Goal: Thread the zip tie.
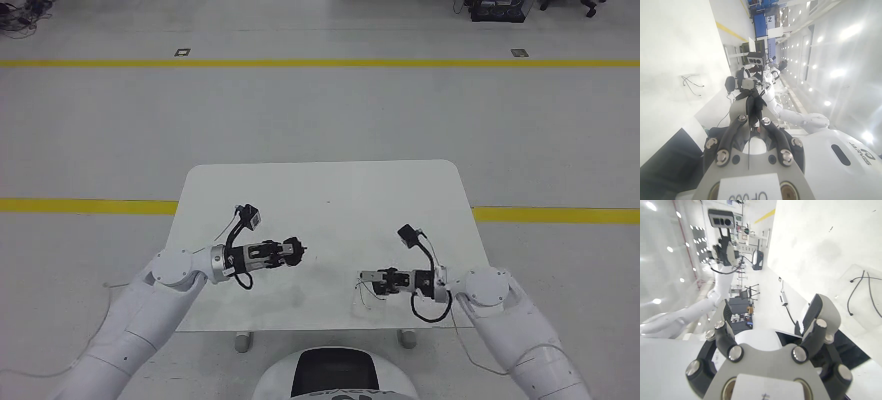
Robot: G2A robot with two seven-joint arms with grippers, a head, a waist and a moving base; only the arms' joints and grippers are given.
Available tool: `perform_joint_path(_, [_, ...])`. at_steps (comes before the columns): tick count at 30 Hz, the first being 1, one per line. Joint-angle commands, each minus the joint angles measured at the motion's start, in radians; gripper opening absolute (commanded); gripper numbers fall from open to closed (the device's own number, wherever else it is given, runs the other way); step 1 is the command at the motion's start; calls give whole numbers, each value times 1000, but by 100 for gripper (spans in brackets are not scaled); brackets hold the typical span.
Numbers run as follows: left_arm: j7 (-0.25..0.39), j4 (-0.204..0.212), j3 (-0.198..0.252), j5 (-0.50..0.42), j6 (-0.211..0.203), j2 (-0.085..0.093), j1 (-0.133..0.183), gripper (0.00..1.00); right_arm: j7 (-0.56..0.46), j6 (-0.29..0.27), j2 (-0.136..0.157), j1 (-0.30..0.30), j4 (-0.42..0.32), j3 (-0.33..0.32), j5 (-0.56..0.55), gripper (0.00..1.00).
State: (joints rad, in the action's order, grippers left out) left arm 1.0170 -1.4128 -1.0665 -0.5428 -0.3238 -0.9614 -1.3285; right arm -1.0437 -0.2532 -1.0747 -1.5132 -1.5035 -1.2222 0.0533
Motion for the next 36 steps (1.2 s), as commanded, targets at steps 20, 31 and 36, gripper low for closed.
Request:
perform_joint_path(20, [-6, -2, -3, -7, -8, 0, -5, 0, -129, 114, 12, 129, -82, 122, -388, 100])
perform_joint_path(31, [-6, -2, -3, -7, -8, 0, -5, 0, -130, 107, 13, 133, -91, 143, -443, 100])
perform_joint_path(36, [-6, -2, -3, -7, -8, 0, -5, 0, -175, 152, 11, 186, -115, 198, -554, 100])
